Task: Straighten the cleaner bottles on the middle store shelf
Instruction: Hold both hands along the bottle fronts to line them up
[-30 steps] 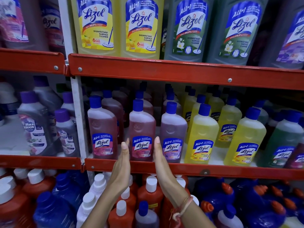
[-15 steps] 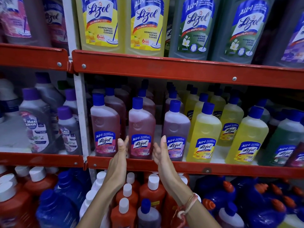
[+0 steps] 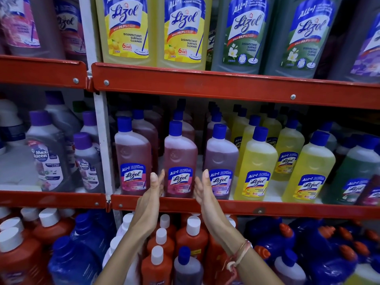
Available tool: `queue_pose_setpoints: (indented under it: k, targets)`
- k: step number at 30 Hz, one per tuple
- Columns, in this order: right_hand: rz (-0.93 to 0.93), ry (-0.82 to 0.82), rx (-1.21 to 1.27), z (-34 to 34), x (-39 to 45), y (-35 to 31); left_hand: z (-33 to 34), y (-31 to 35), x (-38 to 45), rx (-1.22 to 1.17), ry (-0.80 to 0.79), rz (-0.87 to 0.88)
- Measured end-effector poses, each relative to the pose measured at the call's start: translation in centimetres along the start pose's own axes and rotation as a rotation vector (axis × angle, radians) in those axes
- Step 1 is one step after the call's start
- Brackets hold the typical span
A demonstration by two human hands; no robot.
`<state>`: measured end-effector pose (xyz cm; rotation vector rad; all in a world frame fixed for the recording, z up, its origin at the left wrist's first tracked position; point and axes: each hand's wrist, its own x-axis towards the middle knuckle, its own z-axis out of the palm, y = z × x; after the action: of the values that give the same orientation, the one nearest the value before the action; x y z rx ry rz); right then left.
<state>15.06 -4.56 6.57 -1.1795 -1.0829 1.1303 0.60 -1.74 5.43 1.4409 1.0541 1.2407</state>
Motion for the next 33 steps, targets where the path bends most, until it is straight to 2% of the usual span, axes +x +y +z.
queue_pose_setpoints:
  k: [4,7,9,11,14,19,24,33]
  targets:
    - [-0.085,0.05,-0.028,-1.5,-1.2,0.2,0.4,-0.4,-0.6,-0.04,0.113,0.051]
    - [-0.205,0.33,0.024,-3.3,-1.8,0.9,1.8,-0.7,-1.9,-0.035,0.262,0.169]
    - [-0.256,0.498,0.044,-4.5,-2.1,1.3,3.1,-0.9,-2.2,-0.031,0.242,0.217]
    - [-0.25,0.564,0.002,-5.6,-2.1,1.7,4.7,-0.8,-2.3,-0.01,0.147,0.205]
    - [-0.154,0.468,-0.021,-6.3,-1.5,2.2,7.0,-0.6,-1.9,-0.05,0.021,0.102]
    - [-0.118,0.263,0.161,-6.1,-0.5,1.7,9.0,0.0,-1.4,-0.153,-0.005,-0.064]
    - [-0.102,0.246,0.107,-6.9,-0.5,2.2,9.9,1.0,-2.0,-0.176,-0.017,-0.1]
    - [-0.124,0.179,0.081,-8.3,-0.2,2.2,10.5,1.4,-1.3,0.028,0.029,-0.094]
